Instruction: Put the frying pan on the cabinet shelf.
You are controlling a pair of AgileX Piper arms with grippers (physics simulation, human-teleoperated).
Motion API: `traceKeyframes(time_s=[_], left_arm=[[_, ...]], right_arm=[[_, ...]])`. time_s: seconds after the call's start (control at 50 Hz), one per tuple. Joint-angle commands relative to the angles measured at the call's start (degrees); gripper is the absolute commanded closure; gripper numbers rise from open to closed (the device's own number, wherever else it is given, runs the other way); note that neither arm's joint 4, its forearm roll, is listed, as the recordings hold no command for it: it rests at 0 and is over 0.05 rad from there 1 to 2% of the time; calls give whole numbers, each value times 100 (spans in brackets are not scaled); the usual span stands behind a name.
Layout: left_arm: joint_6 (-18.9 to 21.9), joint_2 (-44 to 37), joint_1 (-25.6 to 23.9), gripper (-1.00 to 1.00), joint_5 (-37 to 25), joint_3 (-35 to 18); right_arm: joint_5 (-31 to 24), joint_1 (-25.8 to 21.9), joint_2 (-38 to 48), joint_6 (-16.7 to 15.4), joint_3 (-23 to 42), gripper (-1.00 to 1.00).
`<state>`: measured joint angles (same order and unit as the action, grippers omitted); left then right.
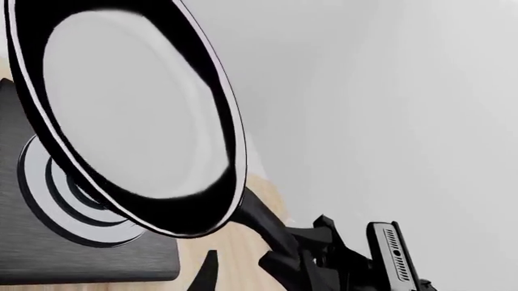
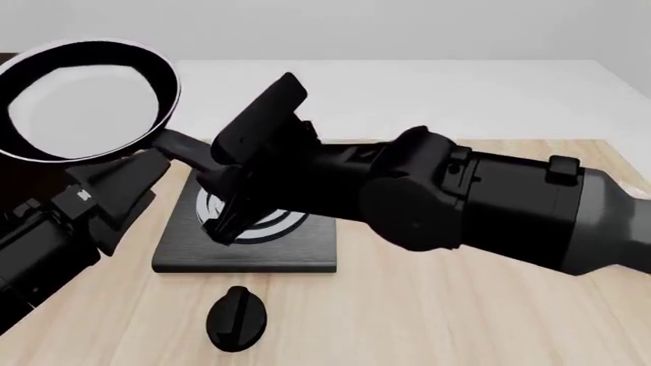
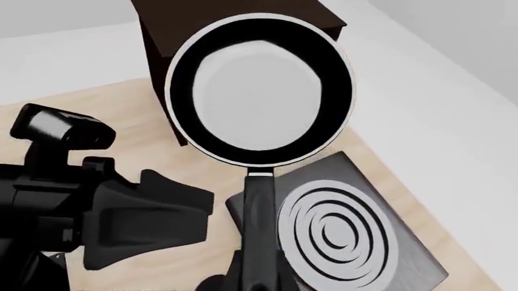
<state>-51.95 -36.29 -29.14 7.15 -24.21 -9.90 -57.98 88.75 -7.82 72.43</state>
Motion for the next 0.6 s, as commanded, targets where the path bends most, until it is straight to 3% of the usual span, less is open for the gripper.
traceKeyframes(time_s=[0.02,0.6], left_arm=[[1,-2,-13,-100,-42,-25],[-45,-175,-60,-100,204,149]], right_arm=[[148,-140,-86,108,51,100],[277,-394,-250,16,-70,100]])
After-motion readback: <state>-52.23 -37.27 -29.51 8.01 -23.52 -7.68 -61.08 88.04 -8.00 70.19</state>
